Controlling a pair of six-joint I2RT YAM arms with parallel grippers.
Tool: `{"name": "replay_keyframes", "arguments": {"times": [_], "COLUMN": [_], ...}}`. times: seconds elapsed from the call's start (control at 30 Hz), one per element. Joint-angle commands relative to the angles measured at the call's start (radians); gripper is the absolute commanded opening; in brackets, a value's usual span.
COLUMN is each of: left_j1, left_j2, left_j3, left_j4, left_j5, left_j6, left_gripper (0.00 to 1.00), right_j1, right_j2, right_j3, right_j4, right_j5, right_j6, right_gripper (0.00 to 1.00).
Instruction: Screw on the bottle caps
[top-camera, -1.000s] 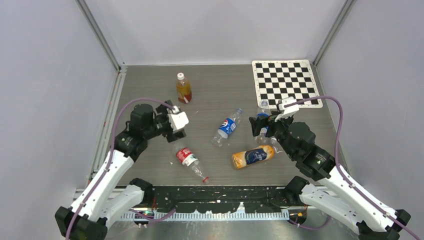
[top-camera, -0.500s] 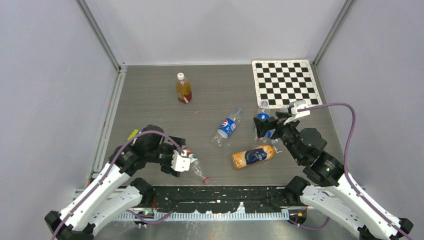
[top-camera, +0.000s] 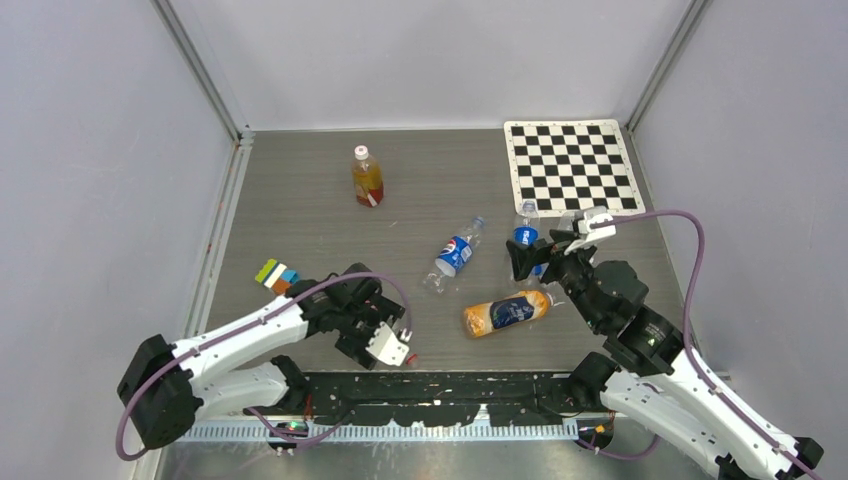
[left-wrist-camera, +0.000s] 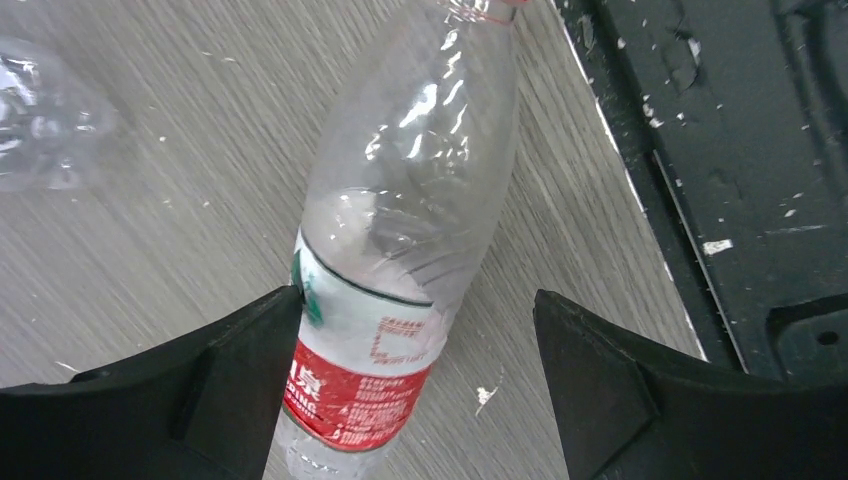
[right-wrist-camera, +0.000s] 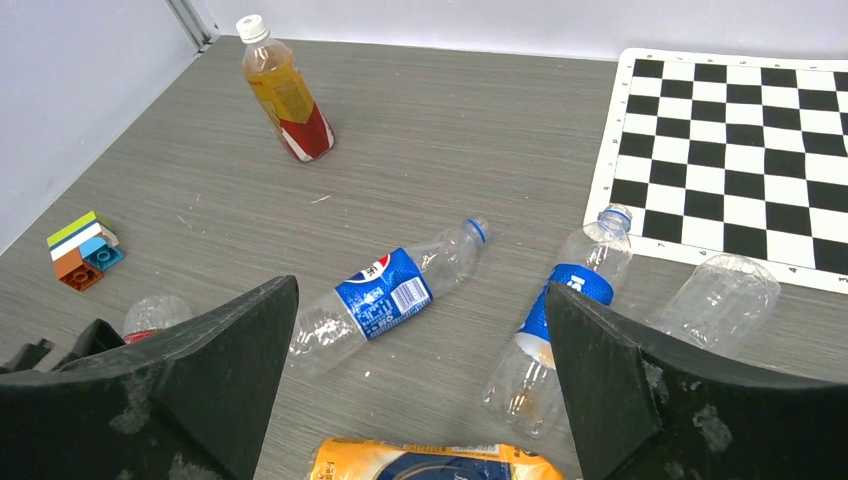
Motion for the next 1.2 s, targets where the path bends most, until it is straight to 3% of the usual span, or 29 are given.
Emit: {"name": "replay_keyframes", "arguments": {"times": [0.0, 0.17, 0.33, 0.6, 0.9, 1.17], "left_j1": [-0.013, -0.015, -0.015, -0.015, -0.015, -0.013], "left_j2": [0.019, 0.054, 0.097, 0.171, 0.29, 0.108], "left_j3": [-0.061, -0.122, -0.129, 0.003, 0.22, 0.176], "left_j4": [0.157, 0.301, 0.403, 0.508, 0.336, 0.382], "left_j5": [-0.092, -0.142, -0.176, -0.204, -0.205, -0.305], "left_j6": [0.027, -0.029, -0.145, -0.693, -1.054, -1.209], "left_gripper": [0.88, 0.82, 0.7, 0.62, 0.56, 0.53], "right_j1": [-0.001, 0.0, 0.0, -0.001, -0.002, -0.042], "right_j2": [-0.033, -0.035, -0.019, 0.017, 0.219, 0.42], "right_j3": [-0.012, -0.022, -0.015, 0.025, 0.239, 0.422], "right_j4": [0.046, 0.047, 0.049, -0.002, -0.289, -0.581], "right_j5": [0.016, 0.022, 0.018, 0.063, 0.143, 0.172], "right_j6": [0.005, 0.009, 0.016, 0.071, 0.219, 0.421], "right_gripper": [1.0, 1.0, 1.0, 1.0, 1.0, 1.0]}}
